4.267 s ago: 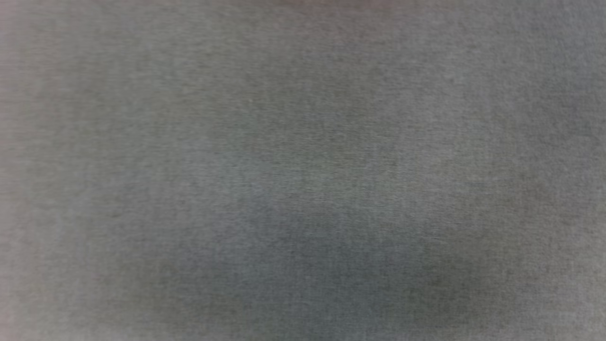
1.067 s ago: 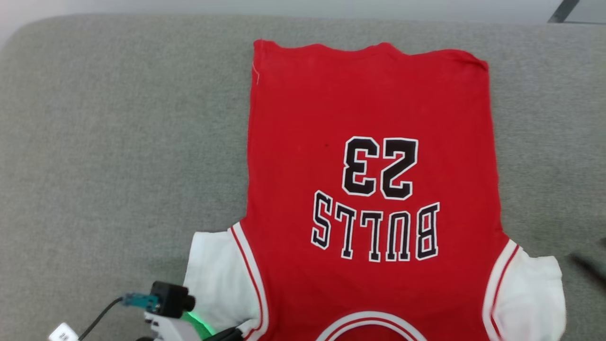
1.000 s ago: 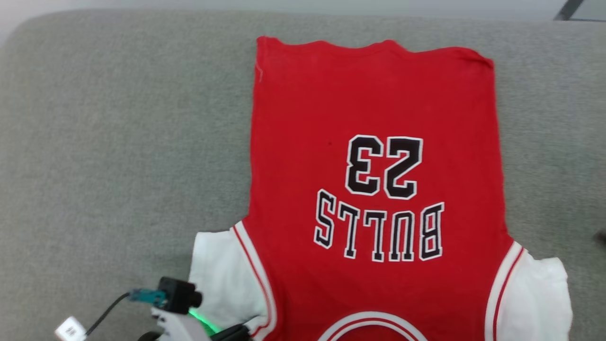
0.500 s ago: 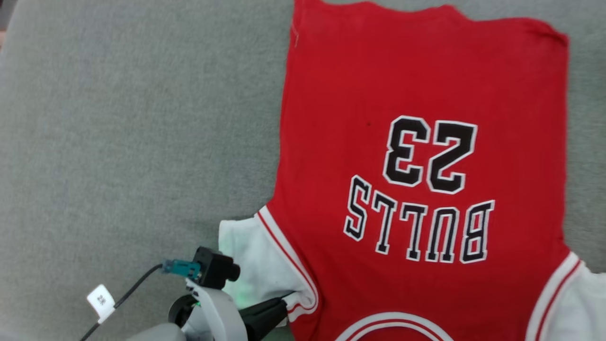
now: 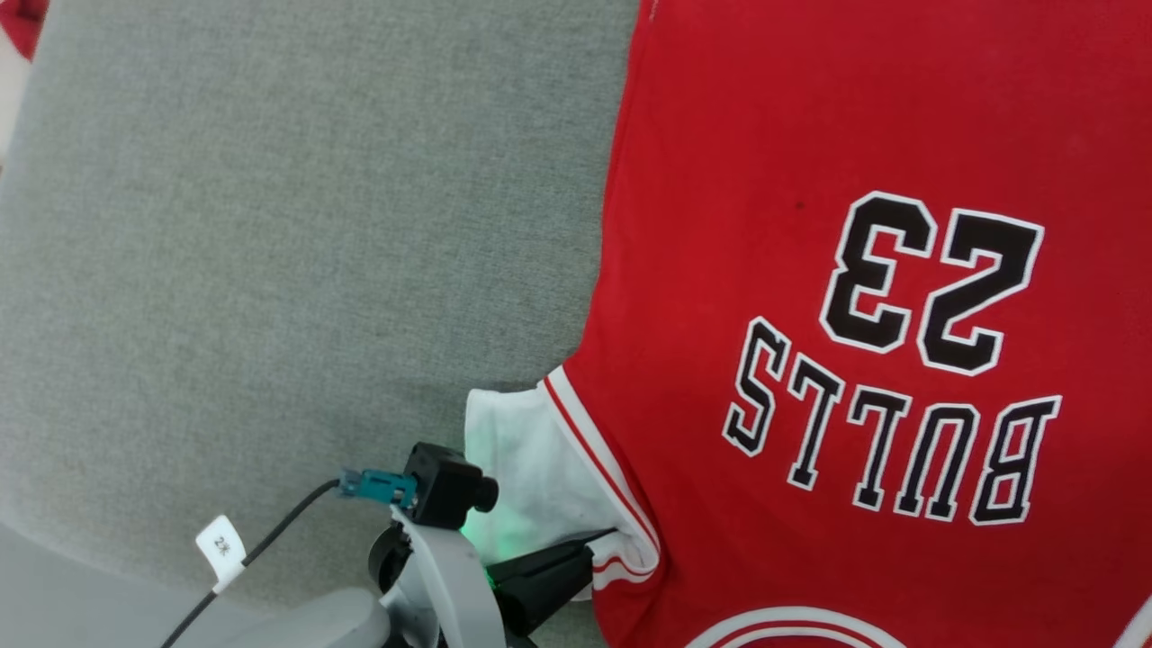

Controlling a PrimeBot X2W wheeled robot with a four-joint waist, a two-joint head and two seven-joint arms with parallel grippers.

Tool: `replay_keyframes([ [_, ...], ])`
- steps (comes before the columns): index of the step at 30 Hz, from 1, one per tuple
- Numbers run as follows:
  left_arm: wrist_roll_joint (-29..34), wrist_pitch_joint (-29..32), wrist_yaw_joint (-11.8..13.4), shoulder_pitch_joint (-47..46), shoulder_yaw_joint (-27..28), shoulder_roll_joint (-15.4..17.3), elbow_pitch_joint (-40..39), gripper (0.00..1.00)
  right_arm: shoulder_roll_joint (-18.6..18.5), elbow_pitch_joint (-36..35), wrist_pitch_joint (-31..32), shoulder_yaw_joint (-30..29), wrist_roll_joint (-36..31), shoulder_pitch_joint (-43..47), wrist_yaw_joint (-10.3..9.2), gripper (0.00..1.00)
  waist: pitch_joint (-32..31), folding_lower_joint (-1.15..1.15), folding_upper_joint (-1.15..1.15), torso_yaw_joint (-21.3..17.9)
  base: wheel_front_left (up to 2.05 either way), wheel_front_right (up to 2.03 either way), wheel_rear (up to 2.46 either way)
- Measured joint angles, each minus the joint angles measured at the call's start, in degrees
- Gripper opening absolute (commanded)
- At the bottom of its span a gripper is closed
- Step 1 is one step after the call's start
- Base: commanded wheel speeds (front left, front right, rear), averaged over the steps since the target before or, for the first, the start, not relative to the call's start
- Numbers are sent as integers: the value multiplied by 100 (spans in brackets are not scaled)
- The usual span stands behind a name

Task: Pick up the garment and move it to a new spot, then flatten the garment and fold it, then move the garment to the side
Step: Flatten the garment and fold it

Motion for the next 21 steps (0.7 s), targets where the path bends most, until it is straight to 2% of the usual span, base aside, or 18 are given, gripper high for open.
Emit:
replay_keyframes([
  [2, -26, -23, -54, -4, 24, -45, 27, 0, -34, 65, -12, 51, -44, -53, 0, 100, 51, 0, 0, 60, 0, 0, 0],
  [3, -51, -24, -81, -12, 34, -55, 37, 0, -48, 80, -23, 81, -48, -80, 0, 45, 76, 0, 0, 79, 0, 0, 0],
  [4, -54, -25, -104, -28, 40, -70, 58, 0, -57, 88, -57, 105, -45, -104, 0, 4, 98, 0, 0, 95, 0, 0, 0],
  [5, -66, -35, -134, -38, 48, -83, 80, 0, -65, 97, -131, 123, -35, -112, 0, 0, 113, 0, 0, 109, 0, 0, 0],
  [13, -162, -212, -270, -16, 107, -261, 453, 0, -151, 12, -701, 182, 522, 228, 0, 0, -66, 0, 0, 78, 0, 0, 0],
  [21, -283, -626, -316, 261, 242, -331, 887, 0, -922, -1280, -726, 293, 1733, 1792, 0, 0, -584, 0, 0, -127, 0, 0, 0],
])
